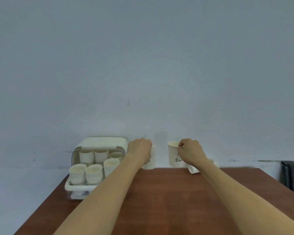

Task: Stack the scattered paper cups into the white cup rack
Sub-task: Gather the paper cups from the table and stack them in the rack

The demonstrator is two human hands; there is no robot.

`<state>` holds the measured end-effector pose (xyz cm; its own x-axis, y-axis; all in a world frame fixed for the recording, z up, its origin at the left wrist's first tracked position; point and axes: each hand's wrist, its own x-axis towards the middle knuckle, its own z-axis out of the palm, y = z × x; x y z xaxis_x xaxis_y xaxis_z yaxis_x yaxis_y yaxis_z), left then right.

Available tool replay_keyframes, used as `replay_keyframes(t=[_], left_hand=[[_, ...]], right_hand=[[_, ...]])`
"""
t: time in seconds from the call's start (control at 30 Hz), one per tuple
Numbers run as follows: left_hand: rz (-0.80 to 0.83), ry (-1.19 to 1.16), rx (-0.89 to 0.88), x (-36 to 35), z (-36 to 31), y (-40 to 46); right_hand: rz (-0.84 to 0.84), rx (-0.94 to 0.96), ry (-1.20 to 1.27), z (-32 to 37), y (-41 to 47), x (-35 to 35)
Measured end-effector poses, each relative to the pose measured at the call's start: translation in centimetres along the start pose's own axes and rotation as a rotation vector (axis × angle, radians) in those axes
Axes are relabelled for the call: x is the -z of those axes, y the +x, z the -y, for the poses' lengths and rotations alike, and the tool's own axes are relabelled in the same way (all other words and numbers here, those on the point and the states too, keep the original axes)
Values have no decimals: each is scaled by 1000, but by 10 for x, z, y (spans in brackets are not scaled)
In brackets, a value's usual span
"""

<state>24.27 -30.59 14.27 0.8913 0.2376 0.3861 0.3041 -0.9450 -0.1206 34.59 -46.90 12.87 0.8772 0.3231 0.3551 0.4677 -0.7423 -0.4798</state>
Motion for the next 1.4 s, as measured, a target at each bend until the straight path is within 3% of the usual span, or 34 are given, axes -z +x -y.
replay_keyframes(t=[0.63, 1.07, 1.4], left_hand=[[10, -68, 370, -26, 159, -75], [-96, 25, 506, -62, 232, -86], [-114, 29, 530, -92, 263, -81]], right_hand=[[159, 214, -57, 139, -35, -109], [37, 408, -29, 197, -37, -176], [11, 416, -49, 221, -29, -216]])
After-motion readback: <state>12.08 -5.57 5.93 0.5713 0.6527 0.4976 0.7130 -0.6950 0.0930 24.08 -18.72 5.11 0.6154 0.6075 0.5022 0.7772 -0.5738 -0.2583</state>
